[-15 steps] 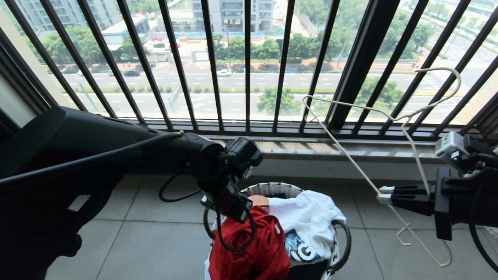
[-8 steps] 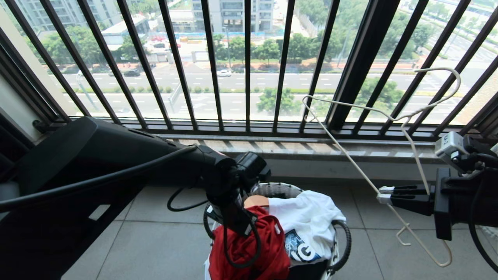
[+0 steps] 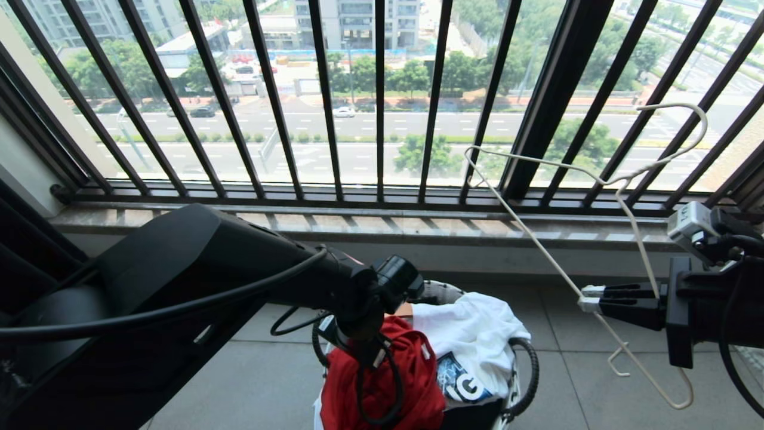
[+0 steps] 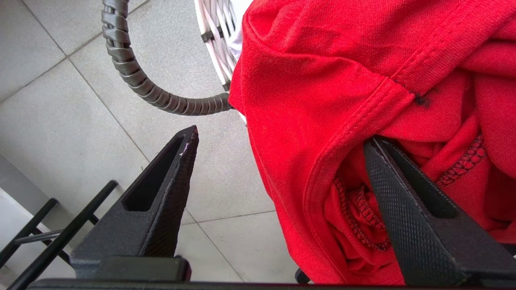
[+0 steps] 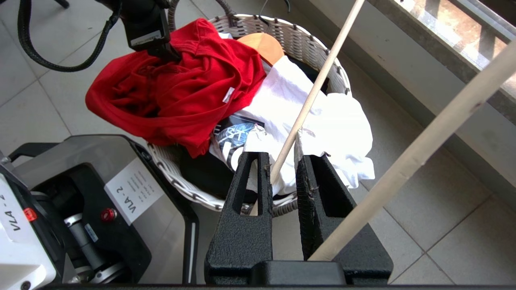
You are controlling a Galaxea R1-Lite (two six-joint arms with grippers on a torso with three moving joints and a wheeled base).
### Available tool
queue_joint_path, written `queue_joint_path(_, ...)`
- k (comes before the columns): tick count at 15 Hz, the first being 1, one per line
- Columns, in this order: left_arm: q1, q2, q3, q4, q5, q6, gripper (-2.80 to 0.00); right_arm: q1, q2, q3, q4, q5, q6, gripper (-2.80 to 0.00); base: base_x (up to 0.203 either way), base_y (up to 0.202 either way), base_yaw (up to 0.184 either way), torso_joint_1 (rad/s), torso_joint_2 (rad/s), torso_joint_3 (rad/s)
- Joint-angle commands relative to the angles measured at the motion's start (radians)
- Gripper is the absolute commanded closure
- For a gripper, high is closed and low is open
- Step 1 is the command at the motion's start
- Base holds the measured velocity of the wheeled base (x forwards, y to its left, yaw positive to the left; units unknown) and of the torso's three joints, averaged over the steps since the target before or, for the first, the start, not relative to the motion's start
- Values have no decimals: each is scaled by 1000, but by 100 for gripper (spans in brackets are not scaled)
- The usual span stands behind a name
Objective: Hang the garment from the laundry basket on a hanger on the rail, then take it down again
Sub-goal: Pick up clothes from the basket
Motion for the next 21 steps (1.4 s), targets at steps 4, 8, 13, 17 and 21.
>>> queue_joint_path(4,4,21,-6,-10,7,-3,-280,-1,0,-1,-1,4,-3,0,0,0,0,0,0,0)
queue_joint_path(8,46,-28,-3,-33,39,5,-280,-1,2,-1,-1,4,-3,0,0,0,0,0,0,0)
queue_joint_path(13,64,-54,0,-30,80,8,-280,-1,2,-1,-1,4,-3,0,0,0,0,0,0,0)
queue_joint_path(17,64,-77,75,-33,82,103,-280,-1,3,-2,-1,4,-3,0,0,0,0,0,0,0)
queue_joint_path(21,75,-102,80,-30,84,112,-280,-1,3,-3,-1,4,-3,0,0,0,0,0,0,0)
